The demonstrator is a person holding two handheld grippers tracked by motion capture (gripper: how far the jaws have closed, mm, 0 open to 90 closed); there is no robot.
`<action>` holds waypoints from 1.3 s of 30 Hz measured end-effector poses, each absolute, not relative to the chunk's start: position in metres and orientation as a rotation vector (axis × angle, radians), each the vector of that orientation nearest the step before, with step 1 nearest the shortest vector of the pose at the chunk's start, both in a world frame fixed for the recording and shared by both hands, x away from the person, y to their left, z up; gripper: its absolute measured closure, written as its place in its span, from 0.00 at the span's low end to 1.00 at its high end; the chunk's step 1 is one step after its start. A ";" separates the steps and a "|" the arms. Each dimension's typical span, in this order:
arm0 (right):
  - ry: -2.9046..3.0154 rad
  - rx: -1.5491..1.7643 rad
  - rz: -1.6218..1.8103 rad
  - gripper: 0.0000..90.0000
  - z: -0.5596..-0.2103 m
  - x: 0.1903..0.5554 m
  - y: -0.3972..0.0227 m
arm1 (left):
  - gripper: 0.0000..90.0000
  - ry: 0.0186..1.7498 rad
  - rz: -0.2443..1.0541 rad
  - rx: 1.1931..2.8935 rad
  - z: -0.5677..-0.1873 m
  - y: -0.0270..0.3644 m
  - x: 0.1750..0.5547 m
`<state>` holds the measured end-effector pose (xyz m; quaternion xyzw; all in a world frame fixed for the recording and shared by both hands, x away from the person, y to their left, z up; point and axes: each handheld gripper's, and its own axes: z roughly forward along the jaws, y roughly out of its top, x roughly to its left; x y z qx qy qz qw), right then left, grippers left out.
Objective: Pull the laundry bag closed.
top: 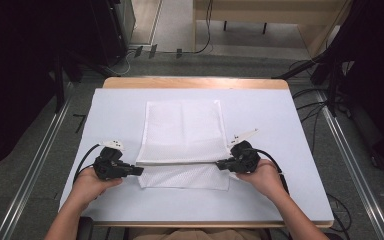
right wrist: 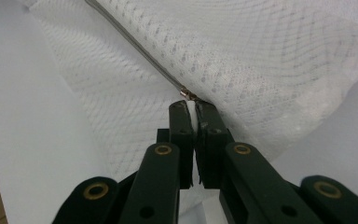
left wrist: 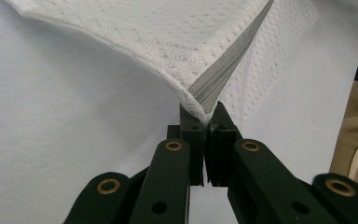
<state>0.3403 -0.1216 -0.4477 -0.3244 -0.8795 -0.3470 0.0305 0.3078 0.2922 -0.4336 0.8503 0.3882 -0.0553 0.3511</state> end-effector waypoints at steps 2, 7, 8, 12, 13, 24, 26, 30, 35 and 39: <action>-2.704 -1.009 -1.064 0.98 -0.448 0.340 -0.125 | 0.98 1.003 -0.148 2.201 -0.433 0.292 0.307; -2.709 -1.014 -1.058 0.98 -0.449 0.339 -0.132 | 0.99 0.994 -0.156 2.212 -0.434 0.292 0.307; -2.710 -1.017 -1.061 0.98 -0.450 0.339 -0.134 | 0.99 0.993 -0.167 2.211 -0.434 0.292 0.307; -2.700 -1.024 -1.062 0.98 -0.449 0.338 -0.138 | 0.99 0.979 -0.167 2.227 -0.435 0.289 0.306; -2.700 -1.024 -1.064 0.98 -0.449 0.338 -0.139 | 0.99 0.978 -0.173 2.230 -0.436 0.290 0.307; -2.692 -1.026 -1.084 0.98 -0.448 0.337 -0.139 | 0.98 1.003 -0.162 2.202 -0.436 0.292 0.308; -2.700 -1.020 -1.086 0.97 -0.448 0.337 -0.137 | 0.96 1.011 -0.140 2.193 -0.435 0.292 0.308; -2.697 -1.028 -1.086 0.97 -0.449 0.338 -0.135 | 0.89 1.030 -0.142 2.189 -0.437 0.293 0.310; -2.654 -1.078 -1.090 0.85 -0.451 0.340 -0.136 | 0.74 1.036 -0.179 2.183 -0.437 0.293 0.311; -2.677 -1.083 -1.127 0.77 -0.448 0.340 -0.136 | 0.64 1.033 -0.133 2.158 -0.434 0.293 0.310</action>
